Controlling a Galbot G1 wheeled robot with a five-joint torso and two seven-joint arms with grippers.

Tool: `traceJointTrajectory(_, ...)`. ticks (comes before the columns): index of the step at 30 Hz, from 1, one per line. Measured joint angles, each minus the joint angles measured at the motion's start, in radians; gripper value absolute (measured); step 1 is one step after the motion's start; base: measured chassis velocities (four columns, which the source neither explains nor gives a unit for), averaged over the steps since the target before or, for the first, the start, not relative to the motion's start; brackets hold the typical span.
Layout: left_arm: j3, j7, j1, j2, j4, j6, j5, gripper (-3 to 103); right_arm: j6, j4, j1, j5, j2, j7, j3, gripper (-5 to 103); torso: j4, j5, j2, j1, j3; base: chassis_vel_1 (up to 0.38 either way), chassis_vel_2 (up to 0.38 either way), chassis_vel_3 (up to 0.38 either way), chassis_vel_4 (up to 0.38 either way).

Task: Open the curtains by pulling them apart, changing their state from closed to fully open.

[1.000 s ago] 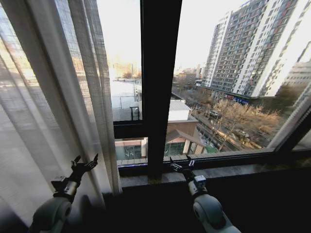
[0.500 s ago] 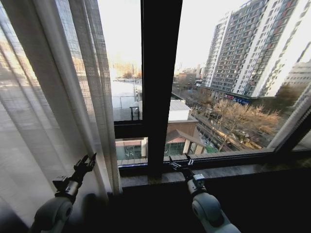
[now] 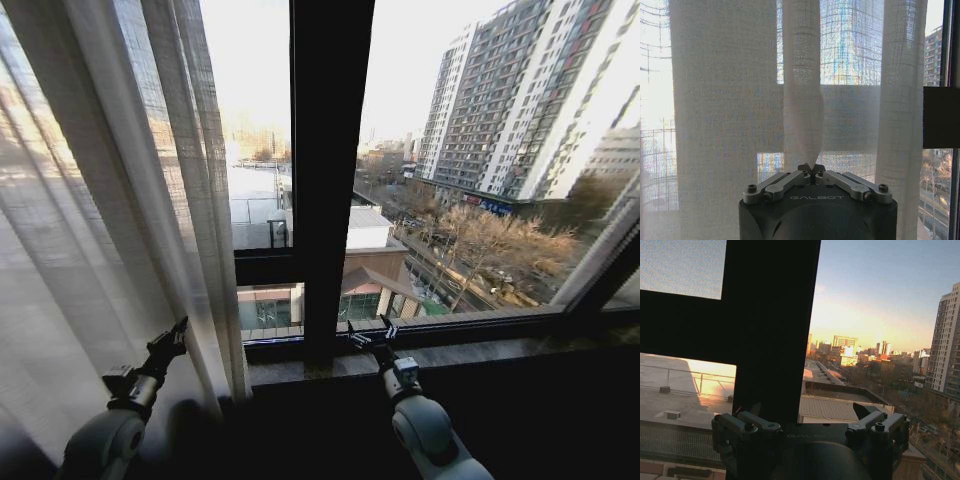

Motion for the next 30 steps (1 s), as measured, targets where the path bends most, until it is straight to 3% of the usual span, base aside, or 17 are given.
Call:
traceJointTrajectory(12, -0.020, 0.000, 0.028, -0.008, -0.018, -0.012, 0.003, 0, -0.001, 0.006, -0.010, -0.011, 0.001, 0.000, -0.026, 100, 0.0001, -0.0001, 0.000, 0.000, 0.000, 0.158, 0.142, -0.154, -0.152)
traceJointTrajectory(30, -0.051, 0.001, 0.088, -0.037, -0.074, -0.033, 0.022, 0, 0.007, 0.049, -0.053, -0.023, -0.004, -0.004, -0.038, 100, -0.0001, 0.0002, 0.000, 0.000, 0.000, 0.324, 0.323, -0.318, -0.319)
